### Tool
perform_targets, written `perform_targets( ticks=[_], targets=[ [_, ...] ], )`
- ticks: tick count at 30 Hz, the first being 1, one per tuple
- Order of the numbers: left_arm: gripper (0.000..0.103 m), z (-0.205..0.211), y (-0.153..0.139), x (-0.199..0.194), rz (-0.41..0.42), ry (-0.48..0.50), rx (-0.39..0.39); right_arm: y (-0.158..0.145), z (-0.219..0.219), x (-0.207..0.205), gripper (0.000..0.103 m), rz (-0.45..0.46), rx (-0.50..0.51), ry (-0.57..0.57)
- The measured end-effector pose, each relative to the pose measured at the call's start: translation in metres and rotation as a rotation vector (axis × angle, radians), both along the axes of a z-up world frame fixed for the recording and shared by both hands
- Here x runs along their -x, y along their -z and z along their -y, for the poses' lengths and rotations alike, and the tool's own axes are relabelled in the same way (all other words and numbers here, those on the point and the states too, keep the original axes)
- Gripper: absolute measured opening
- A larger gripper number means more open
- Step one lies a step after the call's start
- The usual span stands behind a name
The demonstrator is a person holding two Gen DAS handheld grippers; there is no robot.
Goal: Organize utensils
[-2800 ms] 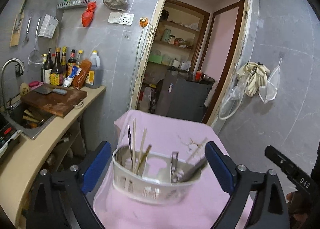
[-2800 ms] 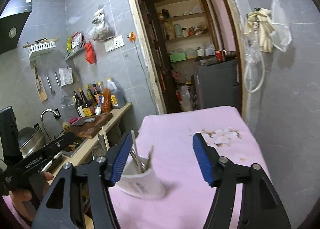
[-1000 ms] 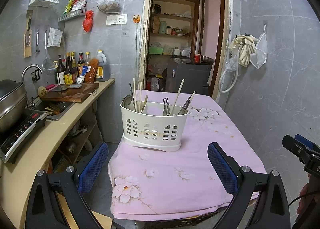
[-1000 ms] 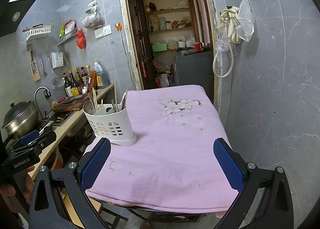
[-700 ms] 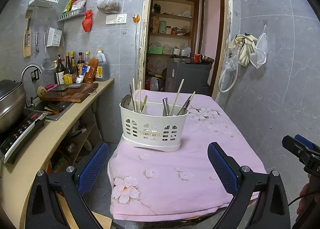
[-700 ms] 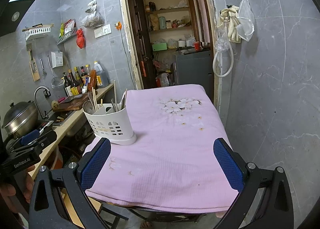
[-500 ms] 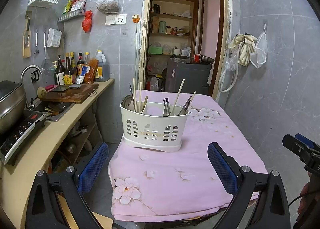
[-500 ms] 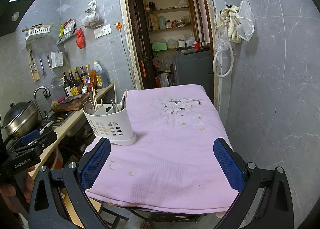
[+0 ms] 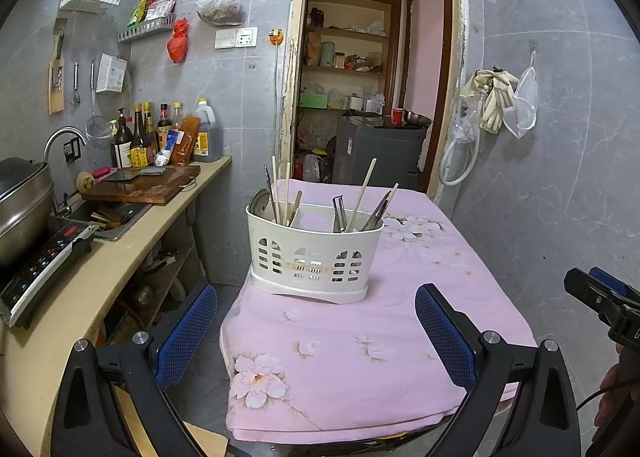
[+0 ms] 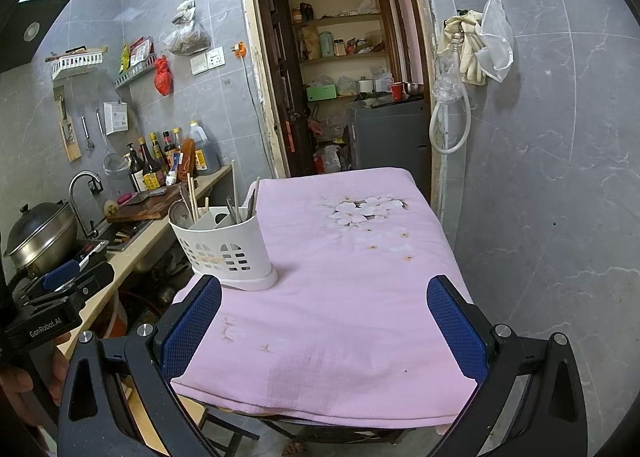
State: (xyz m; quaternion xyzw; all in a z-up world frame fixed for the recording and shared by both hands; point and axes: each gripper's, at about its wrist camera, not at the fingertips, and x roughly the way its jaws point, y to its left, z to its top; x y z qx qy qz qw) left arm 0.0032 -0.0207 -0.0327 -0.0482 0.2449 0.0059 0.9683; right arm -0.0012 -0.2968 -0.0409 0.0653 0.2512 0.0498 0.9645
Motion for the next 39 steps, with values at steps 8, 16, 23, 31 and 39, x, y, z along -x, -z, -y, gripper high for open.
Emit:
perform_targets(
  ticks=[8, 16, 23, 31, 39],
  targets=[
    [0.100, -0.002, 0.001, 0.000, 0.001, -0.003, 0.002, 0.000, -0.001, 0.000, 0.101, 0.000, 0.000, 0.001],
    [0.100, -0.002, 0.000, 0.000, 0.002, -0.003, 0.003, 0.000, -0.005, -0.001, 0.101, -0.002, 0.000, -0.006],
    [0.100, -0.002, 0.000, 0.000, 0.001, -0.003, 0.003, 0.002, -0.010, -0.003, 0.101, -0.007, 0.000, -0.018],
    [0.100, -0.001, 0.000, 0.000, 0.002, -0.003, 0.003, 0.003, -0.009, -0.005, 0.101, -0.009, -0.001, -0.020],
    [0.100, 0.000, 0.000, 0.000, 0.002, -0.004, 0.005, 0.003, -0.008, -0.006, 0.101, -0.010, -0.001, -0.022]
  ],
)
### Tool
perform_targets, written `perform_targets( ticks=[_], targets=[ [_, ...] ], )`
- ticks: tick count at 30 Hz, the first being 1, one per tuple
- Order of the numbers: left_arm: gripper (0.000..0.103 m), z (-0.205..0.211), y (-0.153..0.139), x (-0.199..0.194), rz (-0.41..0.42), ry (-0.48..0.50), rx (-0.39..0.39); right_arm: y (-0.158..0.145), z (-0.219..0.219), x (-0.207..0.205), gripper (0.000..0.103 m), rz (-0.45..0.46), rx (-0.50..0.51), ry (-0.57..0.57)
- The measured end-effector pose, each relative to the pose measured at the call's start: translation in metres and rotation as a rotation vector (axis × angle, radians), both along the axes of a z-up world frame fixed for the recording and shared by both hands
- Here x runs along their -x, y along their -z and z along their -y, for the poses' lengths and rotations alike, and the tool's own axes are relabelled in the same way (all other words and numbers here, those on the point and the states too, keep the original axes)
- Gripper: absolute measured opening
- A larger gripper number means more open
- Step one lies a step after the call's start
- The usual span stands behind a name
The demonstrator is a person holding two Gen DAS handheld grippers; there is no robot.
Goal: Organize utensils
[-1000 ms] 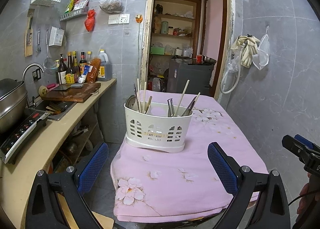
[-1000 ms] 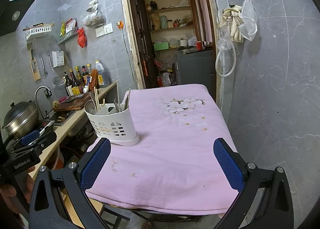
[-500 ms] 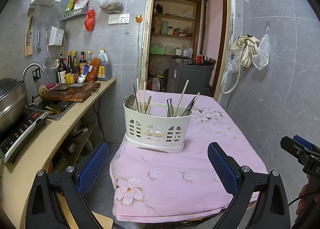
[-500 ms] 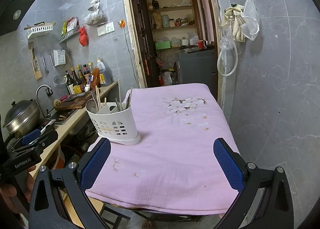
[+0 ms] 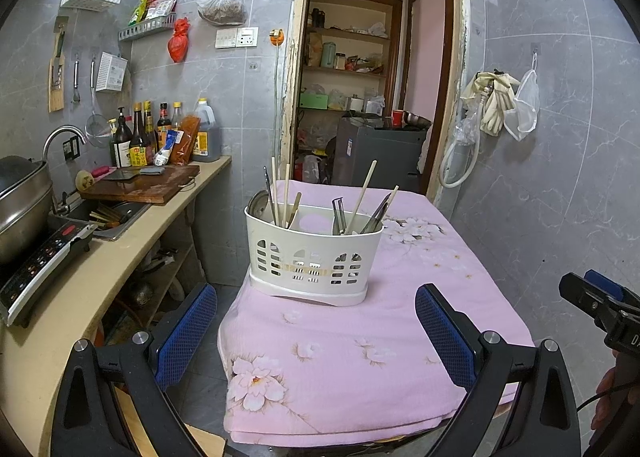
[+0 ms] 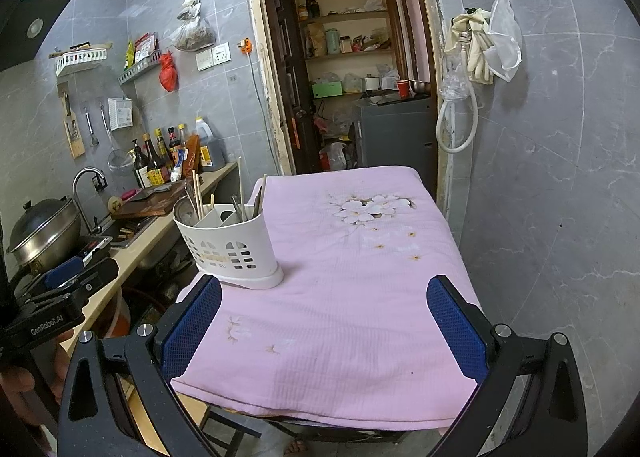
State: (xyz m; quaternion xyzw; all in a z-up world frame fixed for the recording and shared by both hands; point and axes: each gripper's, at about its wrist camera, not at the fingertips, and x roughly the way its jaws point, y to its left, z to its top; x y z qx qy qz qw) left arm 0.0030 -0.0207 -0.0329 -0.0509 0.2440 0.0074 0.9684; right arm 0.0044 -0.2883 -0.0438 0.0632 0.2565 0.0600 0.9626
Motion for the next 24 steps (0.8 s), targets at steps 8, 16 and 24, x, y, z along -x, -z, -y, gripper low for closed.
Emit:
perform_targets(
  ticks=[8, 16, 24],
  targets=[
    [0.100, 0.0000, 0.0002, -0.0003, -0.001, 0.001, 0.002, 0.0011, -0.0001, -0.0024, 0.101, -0.005, -0.003, 0.002],
    [0.100, -0.0005, 0.0013, -0.0021, -0.004, 0.001, 0.004, 0.0016, 0.0001, -0.0035, 0.101, -0.007, -0.002, 0.001],
    [0.100, -0.0058, 0.0043, -0.0050, 0.010, -0.037, 0.002, 0.0047, -0.0024, -0.0088, 0.101, -0.022, -0.004, 0.005]
  ],
)
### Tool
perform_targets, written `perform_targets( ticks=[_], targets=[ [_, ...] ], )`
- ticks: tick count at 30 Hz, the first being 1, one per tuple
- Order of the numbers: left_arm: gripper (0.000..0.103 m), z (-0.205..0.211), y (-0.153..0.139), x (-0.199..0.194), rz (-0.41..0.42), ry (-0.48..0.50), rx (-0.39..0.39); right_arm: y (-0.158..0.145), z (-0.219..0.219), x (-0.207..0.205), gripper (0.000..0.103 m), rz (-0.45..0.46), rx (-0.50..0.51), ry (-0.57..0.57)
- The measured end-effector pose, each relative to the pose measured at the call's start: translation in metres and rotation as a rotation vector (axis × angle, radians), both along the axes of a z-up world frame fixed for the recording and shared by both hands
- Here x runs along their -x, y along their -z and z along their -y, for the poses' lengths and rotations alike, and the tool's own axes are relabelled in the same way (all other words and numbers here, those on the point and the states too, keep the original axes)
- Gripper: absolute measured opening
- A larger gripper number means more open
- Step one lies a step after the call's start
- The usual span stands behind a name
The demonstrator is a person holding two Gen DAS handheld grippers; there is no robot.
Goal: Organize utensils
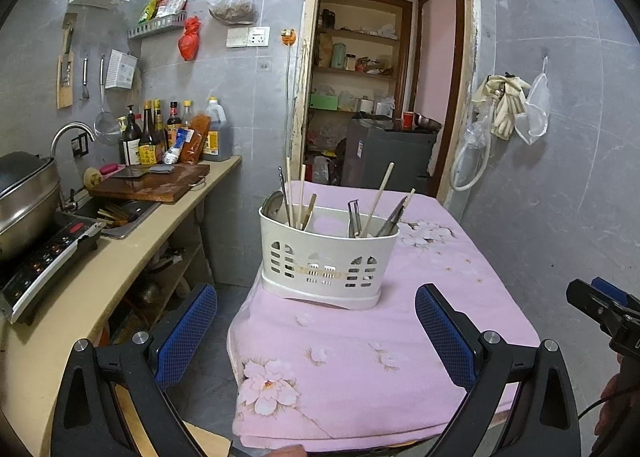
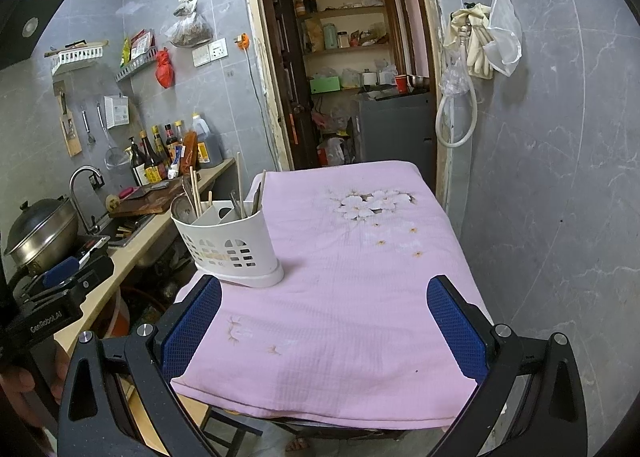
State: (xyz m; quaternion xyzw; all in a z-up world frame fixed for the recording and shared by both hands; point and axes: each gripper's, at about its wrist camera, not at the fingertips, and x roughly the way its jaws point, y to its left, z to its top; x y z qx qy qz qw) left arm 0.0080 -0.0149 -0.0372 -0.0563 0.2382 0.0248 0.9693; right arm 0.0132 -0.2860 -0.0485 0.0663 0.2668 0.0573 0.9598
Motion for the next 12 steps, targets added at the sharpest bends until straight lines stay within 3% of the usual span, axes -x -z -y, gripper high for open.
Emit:
perform_targets(
  ticks=[12],
  targets=[
    [0.100, 0.0011, 0.0027, -0.0066, -0.009, 0.008, 0.001, 0.0009, -0.0015, -0.0051, 0.101, -0.009, -0.001, 0.014]
  ],
)
